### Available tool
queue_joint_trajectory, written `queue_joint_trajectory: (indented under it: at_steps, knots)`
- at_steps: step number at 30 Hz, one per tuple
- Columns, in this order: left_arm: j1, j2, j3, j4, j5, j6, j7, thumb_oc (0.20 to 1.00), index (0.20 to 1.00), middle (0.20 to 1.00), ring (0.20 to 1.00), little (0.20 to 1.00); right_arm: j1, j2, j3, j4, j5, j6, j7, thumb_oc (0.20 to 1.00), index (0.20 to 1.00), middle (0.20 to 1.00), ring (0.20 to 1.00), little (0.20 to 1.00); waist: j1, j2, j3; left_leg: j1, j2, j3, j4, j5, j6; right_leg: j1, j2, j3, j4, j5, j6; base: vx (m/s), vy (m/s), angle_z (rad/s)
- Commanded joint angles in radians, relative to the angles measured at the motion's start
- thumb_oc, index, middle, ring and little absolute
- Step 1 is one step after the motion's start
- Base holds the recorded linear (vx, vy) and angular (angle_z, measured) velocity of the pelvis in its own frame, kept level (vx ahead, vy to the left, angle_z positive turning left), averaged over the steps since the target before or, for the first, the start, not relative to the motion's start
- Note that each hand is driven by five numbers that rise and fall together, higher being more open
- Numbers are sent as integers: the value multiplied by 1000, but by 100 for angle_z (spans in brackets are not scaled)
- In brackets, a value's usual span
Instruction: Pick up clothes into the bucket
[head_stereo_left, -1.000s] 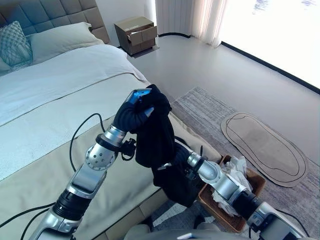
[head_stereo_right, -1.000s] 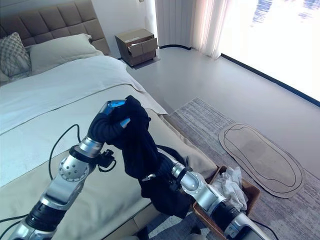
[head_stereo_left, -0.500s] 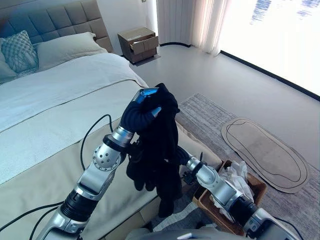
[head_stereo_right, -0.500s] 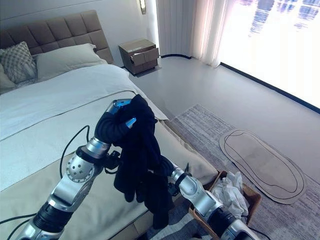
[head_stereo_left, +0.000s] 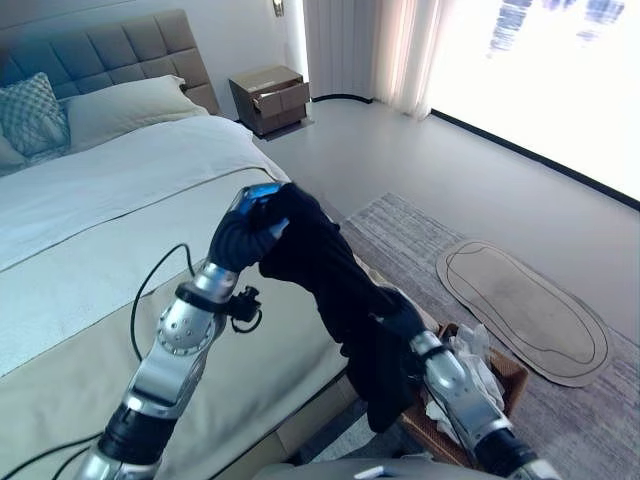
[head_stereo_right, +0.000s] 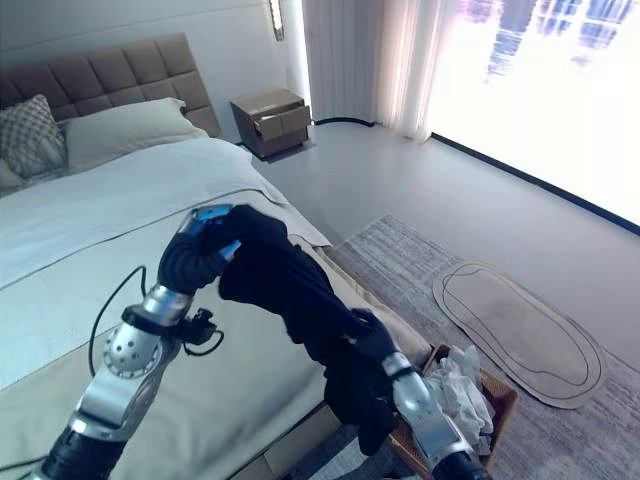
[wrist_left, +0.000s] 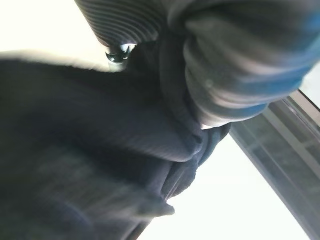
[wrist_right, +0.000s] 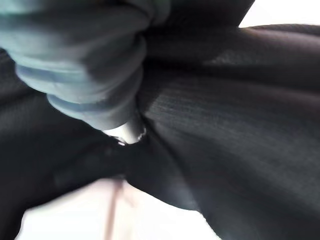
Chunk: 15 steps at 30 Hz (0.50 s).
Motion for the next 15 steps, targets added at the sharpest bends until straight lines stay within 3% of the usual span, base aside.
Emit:
queue_joint_trajectory:
  at_steps: [1, 2, 3, 6, 8, 9, 13, 14, 15]
  knots:
    - [-4, -2, 249, -52, -78, -137, 97, 200, 200, 200, 200, 200, 59, -79, -249, -38, 106, -46, -73, 200, 200, 200, 200, 200, -11, -65, -23, -14, 24, 25, 18, -24, 8, 0, -23, 26, -58, 84, 24, 0, 0, 0]
    - [-2, -3, 249, -53, -77, -137, 97, 200, 200, 200, 200, 200, 64, -79, -250, -43, 106, -44, -72, 200, 200, 200, 200, 200, -11, -64, -25, -13, 24, 24, 17, -24, 8, 1, -23, 26, -58, 84, 24, 0, 0, 0]
    - [80, -15, 310, -17, -51, -134, 103, 200, 200, 200, 200, 200, 92, -96, -357, -120, 72, -68, -97, 200, 200, 200, 200, 200, -17, -64, -24, -16, 25, 26, 8, -18, 7, -4, -20, 27, -57, 83, 24, -12, -7, -4]
    - [170, -43, 354, 64, 0, -120, 107, 200, 200, 200, 200, 200, 108, -102, -463, -213, 18, -92, -140, 200, 200, 200, 200, 200, -27, -63, -24, -17, 25, 27, 4, -17, 7, -11, -16, 31, -56, 83, 22, 0, 0, 0]
    - [171, -44, 352, 65, 2, -122, 107, 200, 200, 200, 200, 200, 116, -100, -466, -224, 16, -86, -139, 200, 200, 200, 200, 200, -25, -62, -27, -17, 26, 27, 4, -18, 7, -11, -16, 31, -55, 83, 22, 0, 0, 0]
    - [208, -58, 333, 158, 33, -106, 96, 200, 200, 200, 200, 200, 91, -96, -525, -228, 40, -107, -163, 200, 200, 200, 200, 200, -29, -63, -28, -17, 29, 30, 2, -18, 8, -15, -13, 34, -56, 85, 22, 0, 0, 0]
    - [222, -67, 251, 306, 58, -92, 66, 200, 200, 200, 200, 200, 59, -95, -573, -283, 88, -131, -177, 200, 200, 200, 200, 200, -32, -67, -28, -18, 33, 36, 1, -17, 7, -19, -10, 42, -58, 86, 22, 0, 0, 0]
    - [218, -67, 249, 312, 58, -95, 67, 266, 266, 266, 266, 266, 61, -94, -576, -287, 88, -128, -177, 200, 200, 200, 200, 200, -31, -67, -28, -18, 33, 37, 1, -17, 7, -19, -10, 43, -58, 86, 22, -31, -7, -1]
    - [204, -73, 185, 408, 35, -81, 30, 567, 567, 567, 567, 567, 43, -109, -595, -277, 84, -129, -194, 200, 200, 200, 200, 200, -35, -71, -29, -20, 34, 40, 3, -16, 8, -24, -8, 46, -55, 87, 23, -16, -2, -3]
